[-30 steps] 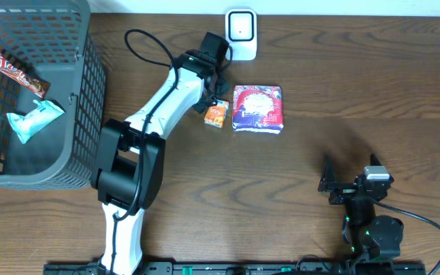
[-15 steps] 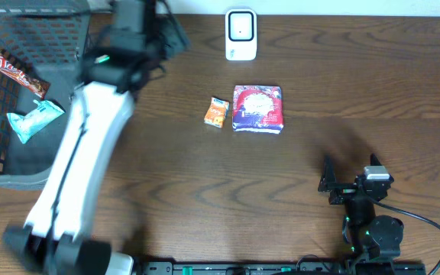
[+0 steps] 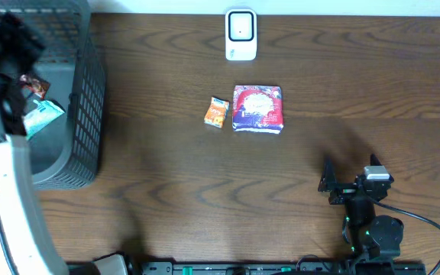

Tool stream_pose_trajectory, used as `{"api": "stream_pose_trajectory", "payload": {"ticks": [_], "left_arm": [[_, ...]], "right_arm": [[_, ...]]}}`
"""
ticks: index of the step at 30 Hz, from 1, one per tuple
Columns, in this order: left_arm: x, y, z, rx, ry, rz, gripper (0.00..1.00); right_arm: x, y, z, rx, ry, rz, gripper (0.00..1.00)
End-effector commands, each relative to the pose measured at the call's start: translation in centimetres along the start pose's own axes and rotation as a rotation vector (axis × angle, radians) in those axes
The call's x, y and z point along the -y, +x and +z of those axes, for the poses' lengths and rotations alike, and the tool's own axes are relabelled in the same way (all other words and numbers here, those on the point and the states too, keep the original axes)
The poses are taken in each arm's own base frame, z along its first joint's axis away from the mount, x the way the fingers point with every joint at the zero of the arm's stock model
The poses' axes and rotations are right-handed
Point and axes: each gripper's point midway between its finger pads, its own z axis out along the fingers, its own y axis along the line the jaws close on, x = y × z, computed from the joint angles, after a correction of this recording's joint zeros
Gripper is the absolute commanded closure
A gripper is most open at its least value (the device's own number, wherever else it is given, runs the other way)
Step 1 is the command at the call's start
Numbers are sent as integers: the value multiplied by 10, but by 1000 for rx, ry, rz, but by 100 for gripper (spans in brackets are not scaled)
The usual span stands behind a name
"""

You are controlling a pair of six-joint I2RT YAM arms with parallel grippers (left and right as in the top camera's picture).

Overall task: Scan the item barcode
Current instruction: 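Reach the left gripper into the basket and grasp the mint-green packet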

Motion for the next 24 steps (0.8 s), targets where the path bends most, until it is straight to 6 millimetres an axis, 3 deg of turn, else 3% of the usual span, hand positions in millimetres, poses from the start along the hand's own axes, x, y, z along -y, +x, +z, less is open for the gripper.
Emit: {"api": "stream_pose_trajectory", "payload": {"ticks": [1, 5, 13, 16, 24], "left_arm": [[-45, 2, 21, -48, -131, -39, 18], [-82, 18, 43, -135, -242, -138, 14], [-96, 51, 86, -271, -296, -137, 11], [-103, 68, 103, -331, -331, -137, 5], [-126, 118, 148, -435, -470, -347, 2]], "right_arm": [[4, 1, 0, 0, 18, -6, 1], [4, 1, 0, 0, 18, -6, 1], [4, 1, 0, 0, 18, -6, 1], [4, 1, 0, 0, 18, -6, 1], [4, 1, 0, 0, 18, -7, 1]]}}
